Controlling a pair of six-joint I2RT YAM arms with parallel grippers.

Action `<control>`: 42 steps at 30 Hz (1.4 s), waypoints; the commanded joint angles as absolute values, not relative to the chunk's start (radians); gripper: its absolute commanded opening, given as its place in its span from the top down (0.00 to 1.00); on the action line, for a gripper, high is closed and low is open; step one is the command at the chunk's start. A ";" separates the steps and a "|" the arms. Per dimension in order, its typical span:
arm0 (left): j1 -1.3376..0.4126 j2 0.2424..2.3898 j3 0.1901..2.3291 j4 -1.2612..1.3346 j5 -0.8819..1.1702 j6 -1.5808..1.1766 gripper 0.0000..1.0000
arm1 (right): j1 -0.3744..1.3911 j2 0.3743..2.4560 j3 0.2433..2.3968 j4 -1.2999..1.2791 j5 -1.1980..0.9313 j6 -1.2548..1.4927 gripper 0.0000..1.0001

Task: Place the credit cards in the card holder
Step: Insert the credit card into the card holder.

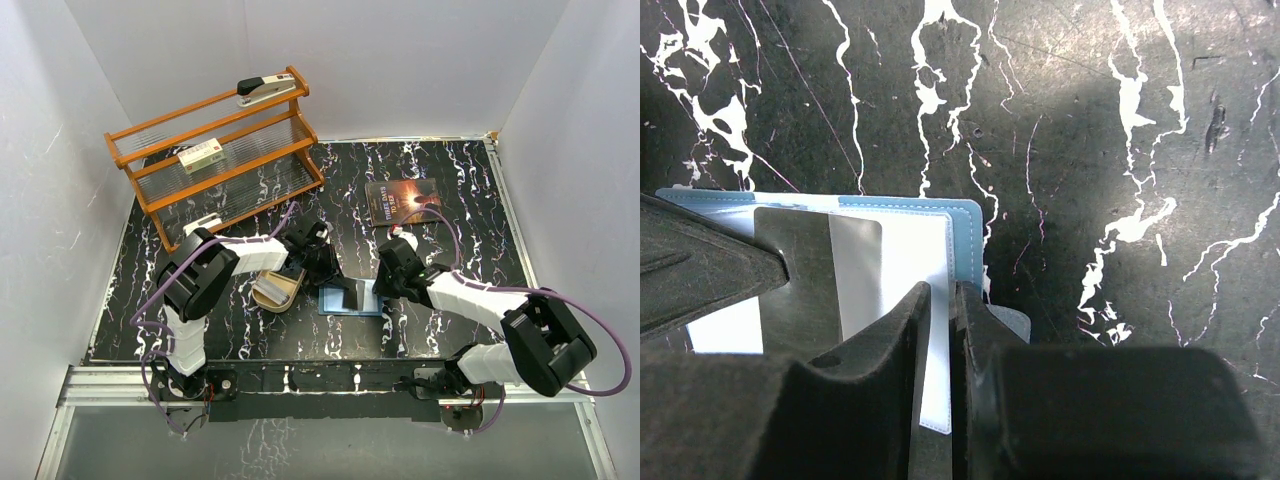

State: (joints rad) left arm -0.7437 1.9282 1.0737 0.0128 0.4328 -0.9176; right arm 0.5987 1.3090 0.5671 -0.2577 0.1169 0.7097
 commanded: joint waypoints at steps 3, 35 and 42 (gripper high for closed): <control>-0.767 1.927 1.037 0.016 0.338 -0.957 1.00 | 0.606 1.298 0.554 -0.282 0.071 0.738 0.88; -0.777 1.811 1.091 -0.187 0.229 -0.812 0.54 | 0.604 1.262 0.523 -0.294 0.016 0.699 0.86; -0.778 1.773 1.129 -0.254 0.167 -0.774 0.44 | 0.606 1.223 0.502 -0.308 -0.008 0.706 0.87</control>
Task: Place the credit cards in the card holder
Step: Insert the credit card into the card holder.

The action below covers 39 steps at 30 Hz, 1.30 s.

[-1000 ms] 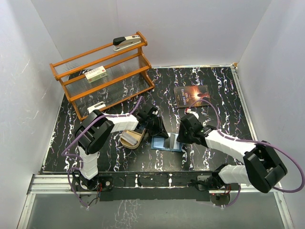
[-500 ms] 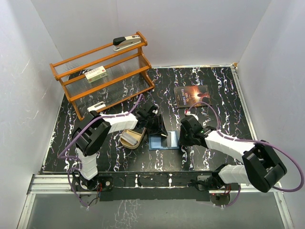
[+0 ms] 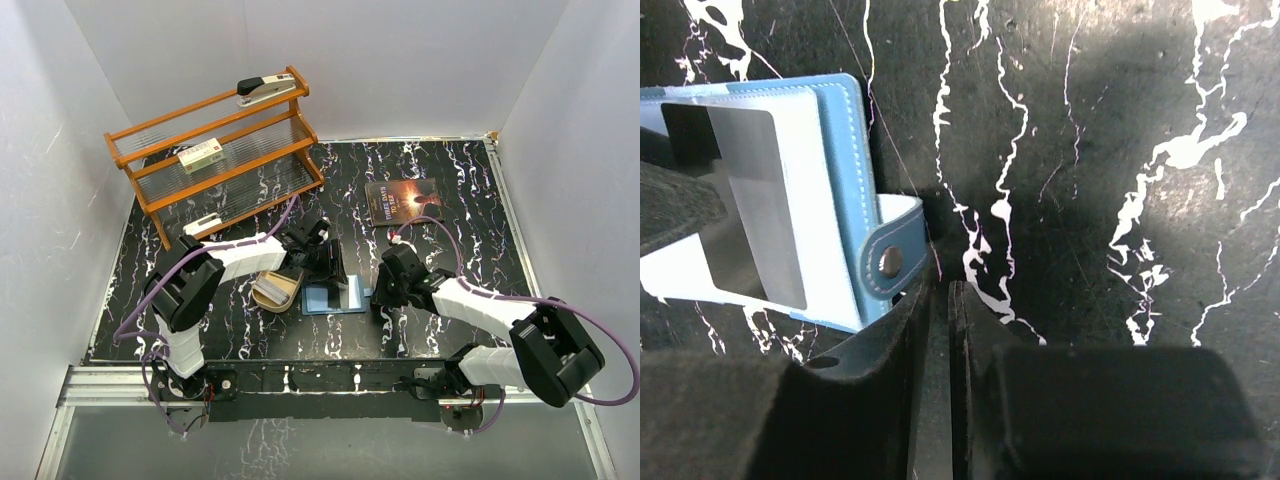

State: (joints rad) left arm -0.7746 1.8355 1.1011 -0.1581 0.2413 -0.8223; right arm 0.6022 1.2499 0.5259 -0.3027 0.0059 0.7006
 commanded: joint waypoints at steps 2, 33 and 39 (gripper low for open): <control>-0.777 1.776 1.147 -0.276 0.158 -0.764 0.42 | 0.605 1.212 0.513 -0.325 -0.007 0.705 0.88; -0.804 1.745 0.994 -0.146 0.239 -0.879 0.40 | 0.605 1.322 0.662 -0.290 0.050 0.579 0.77; -0.814 1.765 0.992 -0.118 0.260 -0.903 0.40 | 0.604 1.333 0.616 -0.256 0.047 0.602 0.83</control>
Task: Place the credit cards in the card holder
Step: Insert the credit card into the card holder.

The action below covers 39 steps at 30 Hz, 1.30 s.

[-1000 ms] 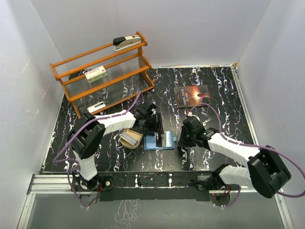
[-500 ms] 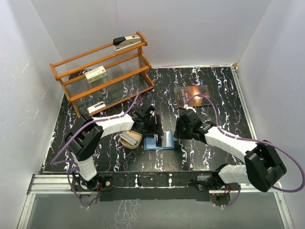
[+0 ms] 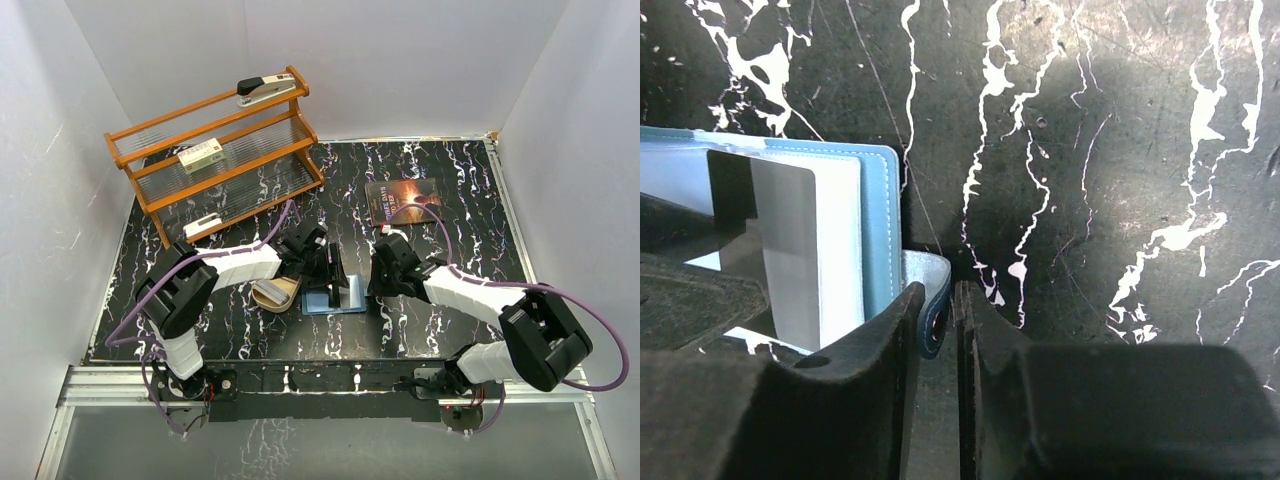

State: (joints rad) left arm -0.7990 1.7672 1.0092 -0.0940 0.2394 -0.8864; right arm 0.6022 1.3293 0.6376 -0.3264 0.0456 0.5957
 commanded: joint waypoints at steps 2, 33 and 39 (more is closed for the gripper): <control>-0.817 1.767 0.996 -0.110 0.263 -0.910 0.40 | 0.606 1.327 0.597 -0.248 0.044 0.611 0.85; -0.874 1.769 1.107 -0.128 0.197 -0.910 0.40 | 0.605 1.220 0.539 -0.303 0.087 0.672 0.82; -0.866 1.680 1.165 -0.303 0.058 -0.845 0.40 | 0.606 1.148 0.605 -0.400 0.102 0.652 0.65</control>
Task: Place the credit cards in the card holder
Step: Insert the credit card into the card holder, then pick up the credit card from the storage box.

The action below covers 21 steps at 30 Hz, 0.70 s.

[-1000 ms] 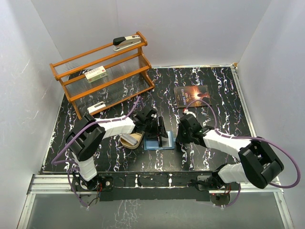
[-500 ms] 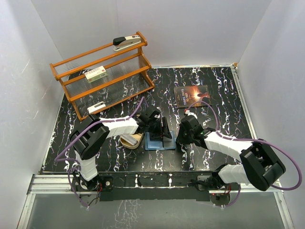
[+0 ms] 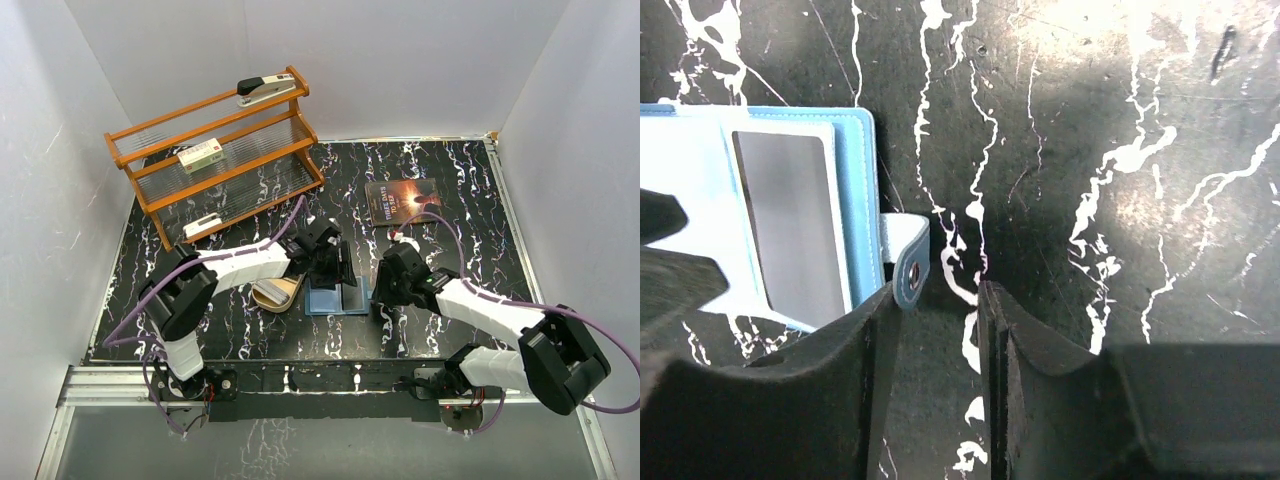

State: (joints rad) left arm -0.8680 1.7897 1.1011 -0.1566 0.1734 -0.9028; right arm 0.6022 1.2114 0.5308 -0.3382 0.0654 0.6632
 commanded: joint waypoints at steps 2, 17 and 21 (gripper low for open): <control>-0.854 1.646 1.176 -0.350 0.025 -0.832 0.39 | 0.606 1.117 0.627 -0.417 0.092 0.640 0.60; -0.556 1.348 1.097 -0.585 0.001 -0.715 0.41 | 0.641 1.135 0.814 -0.357 -0.069 0.580 0.43; -0.445 1.289 1.063 -0.644 0.010 -0.674 0.45 | 0.715 1.204 0.872 -0.324 -0.060 0.593 0.41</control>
State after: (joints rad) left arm -0.5255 1.3575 1.0973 -0.5251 0.0090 -0.7391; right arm 0.6540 1.1614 0.7883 -0.4114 -0.0383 0.6006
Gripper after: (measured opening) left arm 0.574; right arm 0.581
